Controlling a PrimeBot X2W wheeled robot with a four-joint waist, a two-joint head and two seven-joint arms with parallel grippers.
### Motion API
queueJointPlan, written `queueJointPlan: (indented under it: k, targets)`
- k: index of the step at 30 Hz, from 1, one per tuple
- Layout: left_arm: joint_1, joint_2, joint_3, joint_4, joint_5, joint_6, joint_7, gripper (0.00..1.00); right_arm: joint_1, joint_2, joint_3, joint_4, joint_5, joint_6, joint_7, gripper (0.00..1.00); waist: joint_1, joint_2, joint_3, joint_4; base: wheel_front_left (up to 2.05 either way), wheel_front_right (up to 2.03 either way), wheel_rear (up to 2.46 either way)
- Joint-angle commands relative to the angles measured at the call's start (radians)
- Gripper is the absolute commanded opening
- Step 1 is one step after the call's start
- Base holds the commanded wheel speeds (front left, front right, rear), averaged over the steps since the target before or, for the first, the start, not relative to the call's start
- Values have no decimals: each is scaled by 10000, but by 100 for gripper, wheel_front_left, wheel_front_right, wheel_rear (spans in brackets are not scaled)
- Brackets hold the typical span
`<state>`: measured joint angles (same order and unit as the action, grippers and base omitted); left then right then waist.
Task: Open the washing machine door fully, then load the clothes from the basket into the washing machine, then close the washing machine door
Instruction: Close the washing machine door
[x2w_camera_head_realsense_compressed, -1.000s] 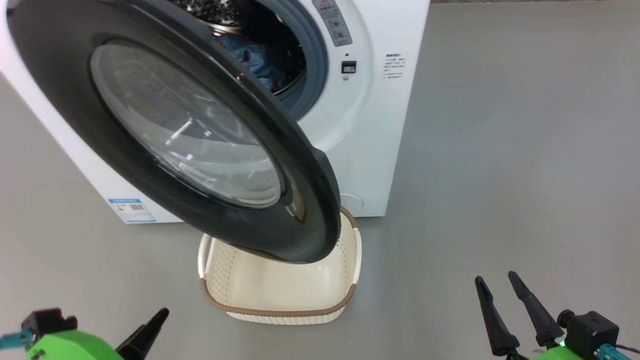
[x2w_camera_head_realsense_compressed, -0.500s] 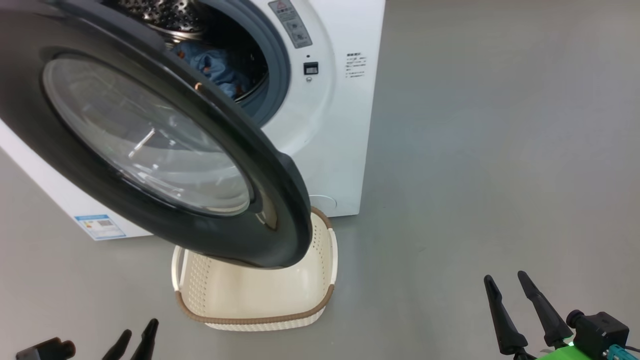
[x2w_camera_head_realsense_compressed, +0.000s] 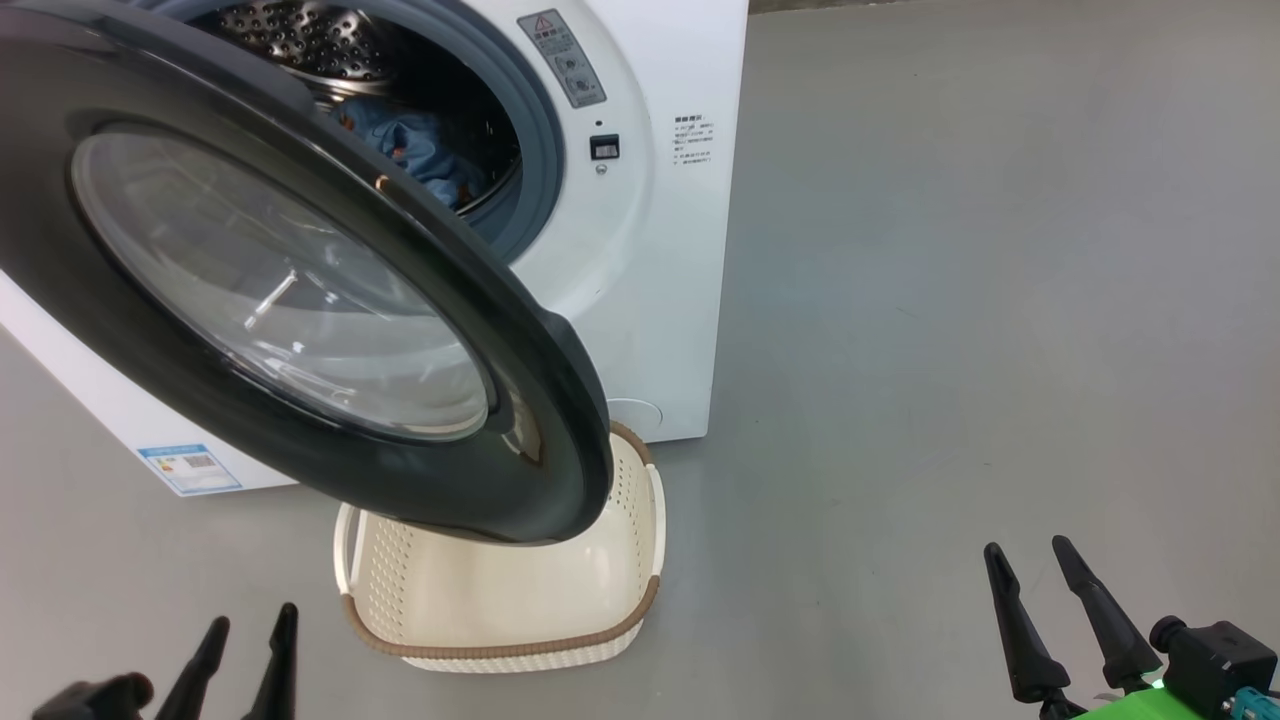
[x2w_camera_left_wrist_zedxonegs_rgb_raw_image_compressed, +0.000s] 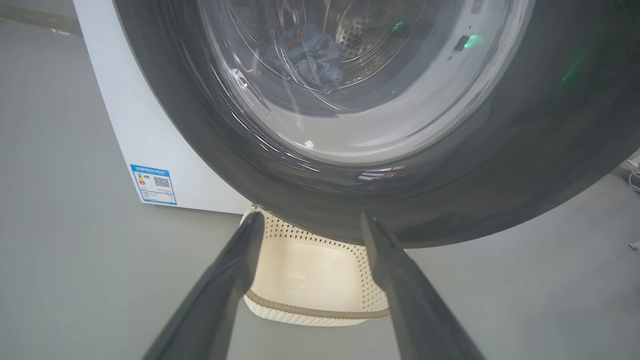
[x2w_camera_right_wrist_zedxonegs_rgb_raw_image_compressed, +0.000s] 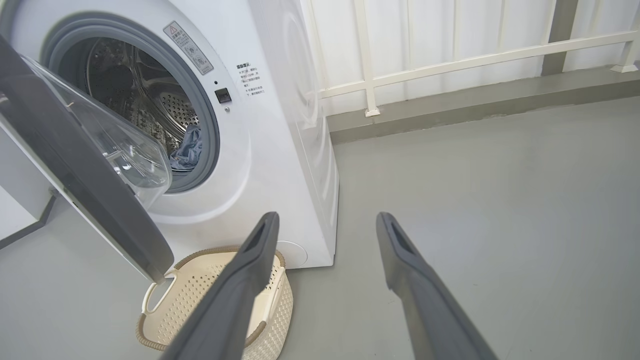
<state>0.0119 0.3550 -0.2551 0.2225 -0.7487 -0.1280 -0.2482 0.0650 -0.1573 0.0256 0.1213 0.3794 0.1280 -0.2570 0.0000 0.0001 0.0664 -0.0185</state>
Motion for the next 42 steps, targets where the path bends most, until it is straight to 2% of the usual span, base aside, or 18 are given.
queueJointPlan:
  k: [1,5,9,21,22,23,24,25,34,42]
  targets:
    - [-167,144,521,-261,193,-27,-134,100,5,-155,219,-273,107,27,-48,100,0,-1,0,1,0,0,0]
    - [165,-461,897,-334,1141,-27,-134,100,6,-128,200,-256,99,27,-48,100,0,-1,-13,14,0,0,0]
    - [288,-838,1120,-242,1636,-27,-134,100,-12,-83,223,-232,71,27,-48,100,0,-1,1,47,0,0,0]
    - [293,-1039,1410,-451,1934,-27,-135,100,-177,-135,426,-227,41,27,-48,100,0,-1,-89,254,0,0,0]
    - [303,-1055,1418,-455,1953,-27,-135,100,-192,-149,495,-242,67,27,-48,82,0,-1,-122,285,0,0,0]
    - [312,-1067,1427,-461,1966,-27,-135,100,-220,-177,584,-253,97,27,-48,44,0,-1,-141,310,0,0,0]
    - [317,-1075,1418,-459,1972,-27,-135,100,-267,-202,646,-271,129,27,-48,13,0,-1,-168,344,0,0,0]
    - [321,-1082,1427,-472,1982,-27,-135,100,-333,-225,712,-290,168,27,-48,0,0,-1,-192,373,0,0,0]
    - [391,-1122,1511,-530,2132,-27,-135,100,-1588,-273,1339,-768,405,27,-48,0,0,-1,-391,666,0,0,0]
    - [409,-1234,1408,-542,2302,-27,-135,100,-3262,79,2211,-1668,633,27,-48,0,0,-1,-526,1127,0,0,0]
